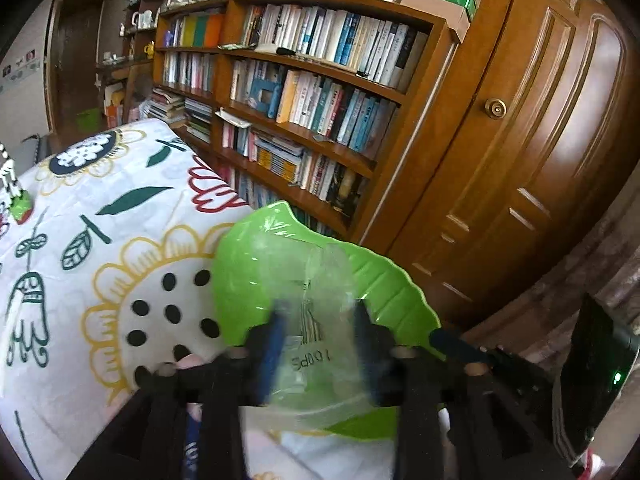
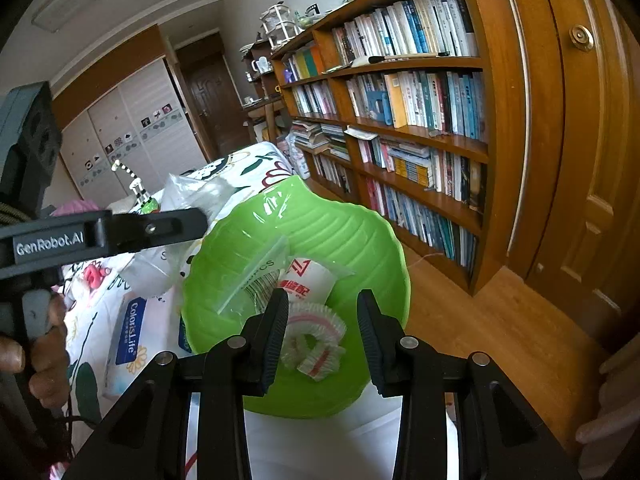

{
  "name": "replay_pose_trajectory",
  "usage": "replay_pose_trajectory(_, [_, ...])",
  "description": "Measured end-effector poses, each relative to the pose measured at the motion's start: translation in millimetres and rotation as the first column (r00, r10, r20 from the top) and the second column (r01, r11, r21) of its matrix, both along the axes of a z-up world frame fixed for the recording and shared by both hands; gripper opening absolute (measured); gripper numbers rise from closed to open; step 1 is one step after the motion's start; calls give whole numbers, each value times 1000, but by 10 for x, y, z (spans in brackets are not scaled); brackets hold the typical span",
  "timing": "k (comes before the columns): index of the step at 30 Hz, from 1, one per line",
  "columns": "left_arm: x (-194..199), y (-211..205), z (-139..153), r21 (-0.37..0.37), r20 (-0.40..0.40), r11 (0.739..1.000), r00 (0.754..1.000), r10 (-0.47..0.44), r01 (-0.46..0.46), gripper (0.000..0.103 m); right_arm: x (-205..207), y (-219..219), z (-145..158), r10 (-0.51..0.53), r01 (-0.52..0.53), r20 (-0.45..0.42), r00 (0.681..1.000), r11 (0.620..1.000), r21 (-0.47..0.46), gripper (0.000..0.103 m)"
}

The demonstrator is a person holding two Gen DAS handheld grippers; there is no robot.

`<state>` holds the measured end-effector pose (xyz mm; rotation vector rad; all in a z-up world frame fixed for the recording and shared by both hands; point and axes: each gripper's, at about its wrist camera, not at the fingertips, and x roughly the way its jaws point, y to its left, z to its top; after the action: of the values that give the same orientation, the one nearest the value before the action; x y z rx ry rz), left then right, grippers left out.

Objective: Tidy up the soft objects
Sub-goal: 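Open the left tool to drop the clear bag into the green bowl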

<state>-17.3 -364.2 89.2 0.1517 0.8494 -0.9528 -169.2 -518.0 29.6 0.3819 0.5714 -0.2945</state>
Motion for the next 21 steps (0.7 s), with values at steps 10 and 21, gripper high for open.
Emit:
replay_pose_trajectory(10, [83,75,-2,-37,-40,999,999,34,-36,75,-15,-15,-4,-6,6,4,1000,1000,1,37])
replay_pose_trajectory(21, [94,269,56,-12,28,995,995,96,-95,82,66,75,39,33,-33,14,999,999,-12,37])
